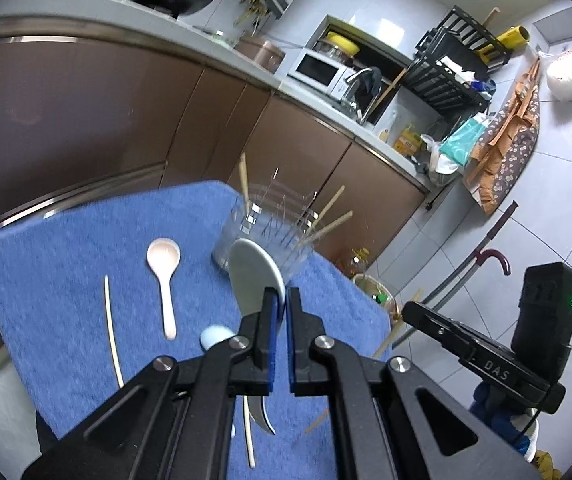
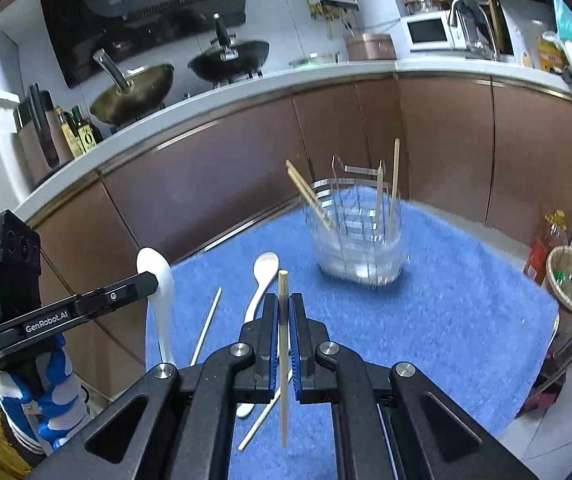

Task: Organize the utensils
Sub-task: 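Carry the white spoon and chopstick over the clear holder and open both tools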

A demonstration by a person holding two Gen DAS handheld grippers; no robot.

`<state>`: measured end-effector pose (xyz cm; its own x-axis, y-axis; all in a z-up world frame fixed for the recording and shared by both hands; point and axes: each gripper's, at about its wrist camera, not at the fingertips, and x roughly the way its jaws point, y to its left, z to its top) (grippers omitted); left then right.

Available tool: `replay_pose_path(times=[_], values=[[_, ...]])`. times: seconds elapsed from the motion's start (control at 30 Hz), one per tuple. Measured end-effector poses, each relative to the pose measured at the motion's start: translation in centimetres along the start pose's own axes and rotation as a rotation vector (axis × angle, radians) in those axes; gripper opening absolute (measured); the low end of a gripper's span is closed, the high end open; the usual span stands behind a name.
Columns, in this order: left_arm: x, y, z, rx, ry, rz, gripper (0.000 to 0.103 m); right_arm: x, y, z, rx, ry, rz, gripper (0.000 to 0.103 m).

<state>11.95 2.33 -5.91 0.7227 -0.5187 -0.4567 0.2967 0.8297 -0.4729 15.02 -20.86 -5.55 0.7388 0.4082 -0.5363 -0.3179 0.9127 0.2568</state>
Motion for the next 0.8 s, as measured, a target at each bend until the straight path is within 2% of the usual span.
replay_pose_path(times=[0.2,0.47,0.6,0.8], values=[[1.6,-2.0,4.3,0.045,-0.057,-0.006,0.003,-2.0,-0.5,3.6,-0.004,-0.118,0.013,0.005],[6.7,-4.6,11.7,0.096,-0.19,0.009,0.003,-3.4,-1.9,10.5,0.008,-0.352,0.023,0.005],[10.4,-5.4,14.7,0.114,-0.252,0.032,0.003,-1.0,-2.8,13.0,-0.01,-0.413,-0.023,0.006],[16.4,-5.8,16.6,0.154,-0.302,0.092,0.003,4.4,-5.0,14.2,-0.04,-0.41,-0.109,0.006]])
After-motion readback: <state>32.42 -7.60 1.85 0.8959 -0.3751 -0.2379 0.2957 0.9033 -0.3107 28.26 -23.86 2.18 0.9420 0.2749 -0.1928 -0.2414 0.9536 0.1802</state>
